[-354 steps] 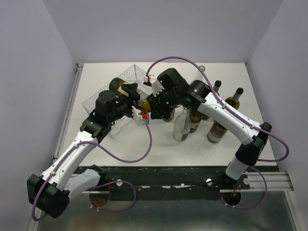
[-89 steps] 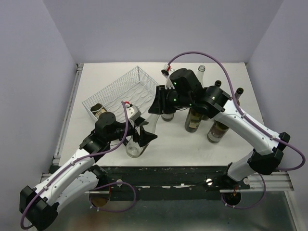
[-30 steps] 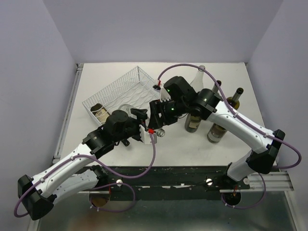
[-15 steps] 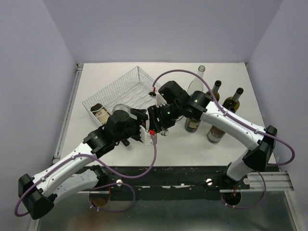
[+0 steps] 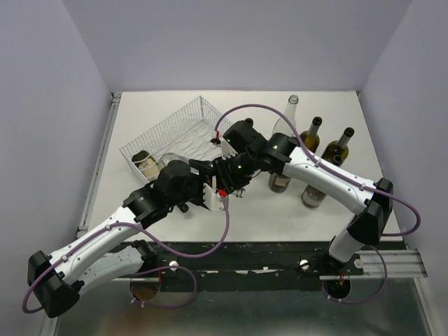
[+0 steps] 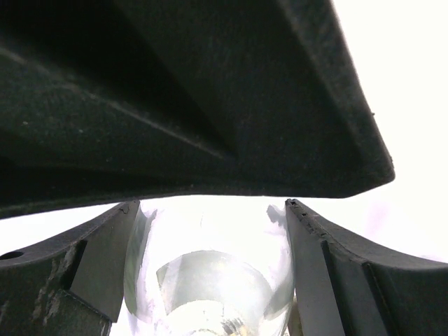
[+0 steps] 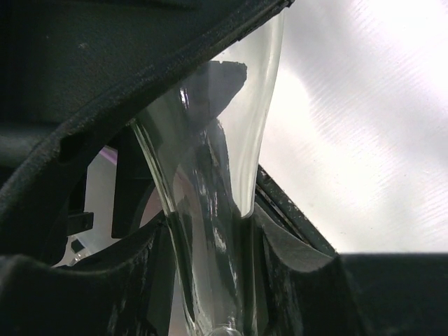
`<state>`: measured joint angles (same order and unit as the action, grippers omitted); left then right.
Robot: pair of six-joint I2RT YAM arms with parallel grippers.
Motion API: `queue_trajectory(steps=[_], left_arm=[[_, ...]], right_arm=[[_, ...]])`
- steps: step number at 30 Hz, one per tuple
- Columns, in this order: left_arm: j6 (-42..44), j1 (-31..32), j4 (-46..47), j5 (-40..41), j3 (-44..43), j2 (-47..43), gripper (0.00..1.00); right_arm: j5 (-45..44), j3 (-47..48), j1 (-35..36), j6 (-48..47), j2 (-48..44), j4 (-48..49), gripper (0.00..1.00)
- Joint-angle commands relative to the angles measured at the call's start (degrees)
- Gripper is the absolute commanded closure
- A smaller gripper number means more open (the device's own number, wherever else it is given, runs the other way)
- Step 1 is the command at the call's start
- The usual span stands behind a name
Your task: Put the wine bottle on the wine rack
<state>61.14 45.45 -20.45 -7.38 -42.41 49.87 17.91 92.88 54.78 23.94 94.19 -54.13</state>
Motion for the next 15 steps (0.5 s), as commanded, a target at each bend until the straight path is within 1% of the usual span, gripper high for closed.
queue_trajectory(steps=[1, 4, 5, 6, 7, 9, 10, 12, 15], left_arm=[[-3.0, 0.2, 15.2, 0.8, -5.6, -2.1, 1.0], [-4.6, 0.2, 15.9, 1.3, -5.3, -2.4, 1.0], [-4.9, 0.3, 16.2, 1.6, -5.0, -2.7, 0.95], [-5.1, 0.2, 16.6, 1.7, -4.5, -2.8, 0.84], [-5.2, 0.3, 16.9, 1.8, -3.8, -3.4, 0.66], [-5.4, 0.3, 17.9, 1.7, -2.3, -4.3, 0.42], [-5.5, 0.2, 18.3, 1.7, -1.6, -4.9, 0.33], [-6.2, 0.2, 18.4, 1.9, -0.7, -5.6, 0.23], [-7.4, 0.2, 17.2, 2.6, 0.4, -6.7, 0.13]], right_arm=[[-6.9, -0.4, 0.6, -0.7, 2.8, -4.3, 0.99], [-8.2, -0.5, 0.6, -0.5, 2.2, -4.3, 0.99], [-8.7, -0.5, 0.7, -0.4, 1.9, -4.1, 0.99], [-8.9, -0.3, 0.7, -0.2, 1.7, -4.1, 0.99], [-9.3, -0.1, 0.7, -0.1, 1.4, -3.9, 0.99], [-9.5, 0.2, 0.9, -0.1, 0.8, -3.6, 0.99], [-9.7, 0.4, 0.9, 0.0, 0.6, -3.4, 0.99], [-10.3, 1.0, 1.0, 0.0, -0.1, -3.5, 0.99], [-11.2, 1.5, 1.2, 0.5, -1.1, -3.6, 0.99]])
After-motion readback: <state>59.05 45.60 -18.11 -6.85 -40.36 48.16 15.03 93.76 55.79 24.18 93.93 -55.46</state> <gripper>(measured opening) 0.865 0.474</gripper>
